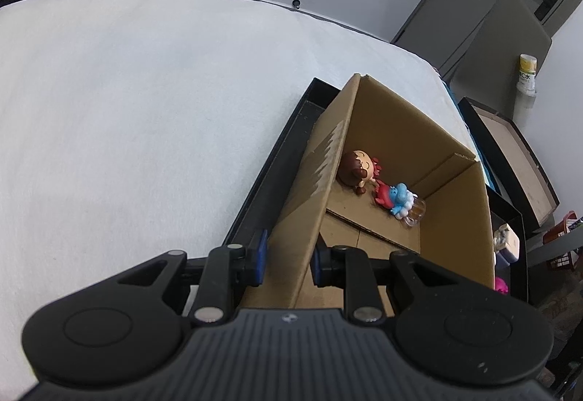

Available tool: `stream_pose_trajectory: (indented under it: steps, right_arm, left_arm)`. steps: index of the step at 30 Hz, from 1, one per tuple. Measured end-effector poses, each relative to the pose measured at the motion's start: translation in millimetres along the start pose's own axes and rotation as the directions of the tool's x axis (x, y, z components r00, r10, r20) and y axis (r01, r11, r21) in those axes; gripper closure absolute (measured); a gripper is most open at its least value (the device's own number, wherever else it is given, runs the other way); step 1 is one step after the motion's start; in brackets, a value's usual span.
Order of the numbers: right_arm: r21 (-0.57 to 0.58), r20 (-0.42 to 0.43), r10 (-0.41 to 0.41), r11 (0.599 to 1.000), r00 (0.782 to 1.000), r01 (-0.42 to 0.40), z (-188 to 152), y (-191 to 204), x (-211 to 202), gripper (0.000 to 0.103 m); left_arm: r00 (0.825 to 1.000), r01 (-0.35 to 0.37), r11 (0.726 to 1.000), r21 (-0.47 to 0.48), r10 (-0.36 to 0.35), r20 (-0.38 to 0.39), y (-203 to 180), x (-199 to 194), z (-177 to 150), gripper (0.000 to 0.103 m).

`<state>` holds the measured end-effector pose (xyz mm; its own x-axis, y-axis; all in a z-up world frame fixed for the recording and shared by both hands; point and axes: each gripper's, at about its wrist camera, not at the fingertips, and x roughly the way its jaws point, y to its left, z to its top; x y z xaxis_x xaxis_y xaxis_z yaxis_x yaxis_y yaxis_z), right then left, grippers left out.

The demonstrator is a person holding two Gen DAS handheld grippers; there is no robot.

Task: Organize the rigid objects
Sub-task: 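Grasp the pink dinosaur with the right tool, then lift the pink dinosaur with the right tool and carry it over the box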

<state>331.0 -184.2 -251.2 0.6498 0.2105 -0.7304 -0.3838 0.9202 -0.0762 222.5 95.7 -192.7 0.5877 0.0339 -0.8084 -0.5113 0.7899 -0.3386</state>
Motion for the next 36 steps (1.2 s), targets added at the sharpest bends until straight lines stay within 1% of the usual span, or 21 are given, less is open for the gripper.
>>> stream_pose_trajectory:
  steps: [5, 12, 21, 30, 36]
  right_arm:
    - [0.007, 0.015, -0.007, 1.000, 1.000, 0.007, 4, -2, -12, 0.037]
    - [0.002, 0.015, 0.011, 1.000, 1.000, -0.011, 3, 5, -18, 0.037]
    - [0.006, 0.051, 0.060, 0.998, 0.997, -0.061, 8, 10, -55, 0.037]
    - [0.010, 0.062, 0.033, 0.999, 0.998, -0.034, 22, 12, -75, 0.037]
    - [-0.008, 0.075, 0.012, 1.000, 0.997, -0.011, 34, 16, -91, 0.037]
  left_arm:
    - [1.000, -0.001, 1.000, 0.009, 0.001, -0.004, -2, 0, 1, 0.080]
    - [1.000, 0.015, 1.000, 0.013, -0.015, -0.009, 0, -1, -2, 0.080]
    - [0.999, 0.035, 0.998, 0.046, -0.034, -0.021, -1, -3, -5, 0.080]
    - [0.998, 0.055, 0.998, 0.042, -0.054, -0.031, 1, -5, -5, 0.080]
    - [0.997, 0.068, 0.997, 0.034, -0.067, -0.038, 4, -5, -5, 0.080]
